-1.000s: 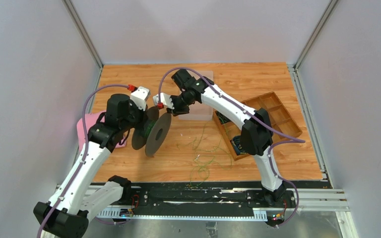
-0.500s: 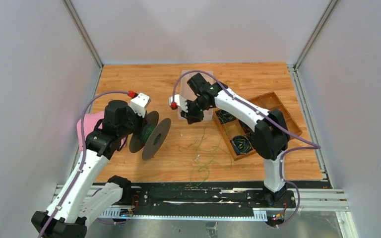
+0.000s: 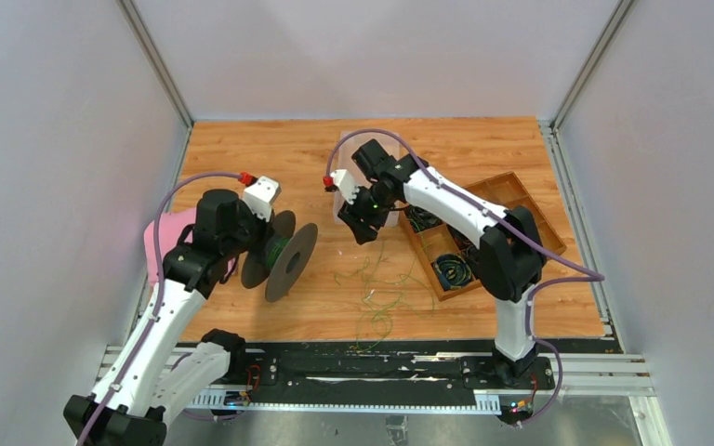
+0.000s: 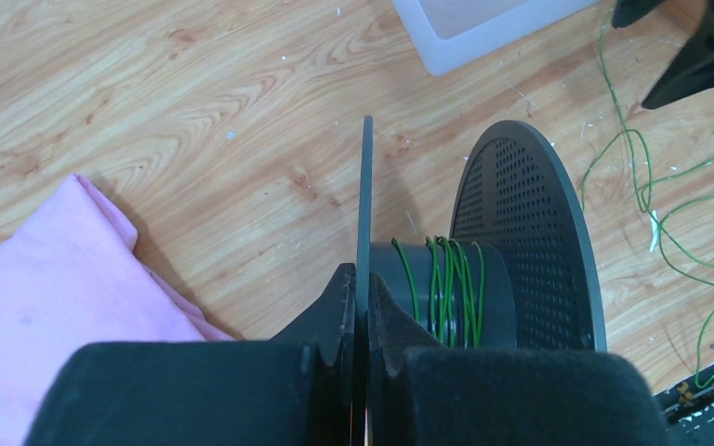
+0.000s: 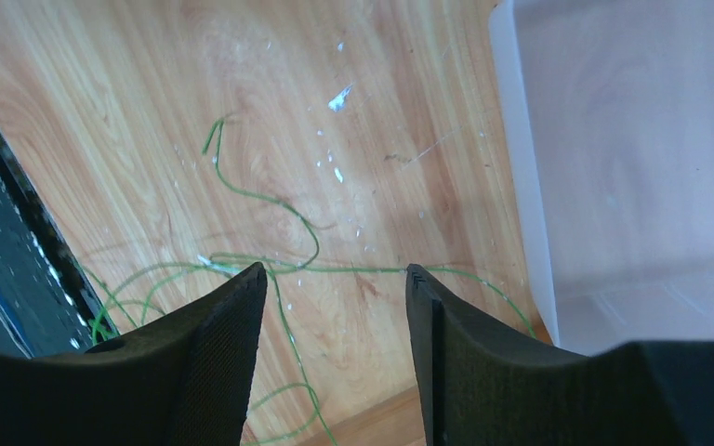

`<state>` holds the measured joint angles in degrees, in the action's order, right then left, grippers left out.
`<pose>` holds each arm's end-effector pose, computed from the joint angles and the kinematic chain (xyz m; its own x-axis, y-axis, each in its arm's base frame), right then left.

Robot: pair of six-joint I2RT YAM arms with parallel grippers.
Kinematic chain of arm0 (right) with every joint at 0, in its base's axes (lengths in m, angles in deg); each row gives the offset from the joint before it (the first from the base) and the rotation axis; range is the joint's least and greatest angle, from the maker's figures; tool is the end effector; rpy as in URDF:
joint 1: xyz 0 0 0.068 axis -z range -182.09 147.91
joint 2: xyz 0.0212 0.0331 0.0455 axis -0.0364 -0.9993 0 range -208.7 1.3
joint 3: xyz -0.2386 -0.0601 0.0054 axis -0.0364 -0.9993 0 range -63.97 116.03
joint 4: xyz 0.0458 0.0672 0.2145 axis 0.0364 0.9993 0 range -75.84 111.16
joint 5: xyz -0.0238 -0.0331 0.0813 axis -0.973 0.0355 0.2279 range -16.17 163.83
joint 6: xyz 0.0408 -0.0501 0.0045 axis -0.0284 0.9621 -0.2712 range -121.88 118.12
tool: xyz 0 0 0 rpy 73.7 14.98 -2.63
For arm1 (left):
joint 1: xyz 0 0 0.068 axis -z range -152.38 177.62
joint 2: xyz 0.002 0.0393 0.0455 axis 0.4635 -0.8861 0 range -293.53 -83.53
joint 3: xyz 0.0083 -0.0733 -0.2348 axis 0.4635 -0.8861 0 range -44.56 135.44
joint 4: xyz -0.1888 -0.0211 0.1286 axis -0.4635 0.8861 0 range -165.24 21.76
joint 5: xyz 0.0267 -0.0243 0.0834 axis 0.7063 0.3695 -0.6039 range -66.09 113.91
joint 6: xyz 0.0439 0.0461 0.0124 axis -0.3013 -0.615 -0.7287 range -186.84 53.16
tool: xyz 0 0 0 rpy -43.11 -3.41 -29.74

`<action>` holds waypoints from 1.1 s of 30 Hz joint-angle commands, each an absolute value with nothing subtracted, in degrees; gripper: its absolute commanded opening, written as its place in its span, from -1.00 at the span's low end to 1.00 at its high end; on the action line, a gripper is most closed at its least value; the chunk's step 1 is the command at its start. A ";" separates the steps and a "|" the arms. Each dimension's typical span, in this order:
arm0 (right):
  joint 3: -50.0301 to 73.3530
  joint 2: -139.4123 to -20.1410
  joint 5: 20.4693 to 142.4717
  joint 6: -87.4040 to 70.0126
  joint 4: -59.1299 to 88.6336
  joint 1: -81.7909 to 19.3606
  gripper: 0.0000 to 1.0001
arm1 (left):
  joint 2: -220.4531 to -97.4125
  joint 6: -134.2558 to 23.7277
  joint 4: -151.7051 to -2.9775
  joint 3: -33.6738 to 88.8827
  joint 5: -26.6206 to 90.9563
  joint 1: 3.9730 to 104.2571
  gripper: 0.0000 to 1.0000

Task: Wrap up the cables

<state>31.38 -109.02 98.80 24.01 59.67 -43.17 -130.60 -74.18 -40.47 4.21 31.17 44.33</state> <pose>0.2724 0.2658 0.2344 -0.2615 -0.7532 -0.6036 -0.9634 0.2420 0.1153 0.1625 -0.0555 0.2850 -0.4689 0.2732 -0.8399 0.4504 0.8920 0.0386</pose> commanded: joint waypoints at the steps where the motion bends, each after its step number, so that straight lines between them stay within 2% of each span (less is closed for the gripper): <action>1: 37.08 -115.66 94.14 14.32 66.56 -45.58 0.14 | -129.08 -74.59 -44.60 3.69 31.90 43.73 -0.99; 9: 40.82 -121.18 87.48 10.48 69.63 -47.08 0.12 | -128.59 -74.14 -44.70 3.94 32.69 43.04 -0.99; 16: 39.42 -122.27 84.18 12.05 73.02 -48.15 0.12 | -128.14 -73.98 -44.78 3.94 33.22 42.82 -0.99; 33: 31.57 -120.76 89.20 14.40 72.91 -49.45 -0.09 | -127.65 -73.44 -45.09 3.75 33.81 42.29 -0.99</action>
<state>33.15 -121.41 88.00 13.41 71.69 -48.22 -128.96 -74.09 -41.72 3.60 32.75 42.73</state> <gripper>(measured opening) 0.463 0.039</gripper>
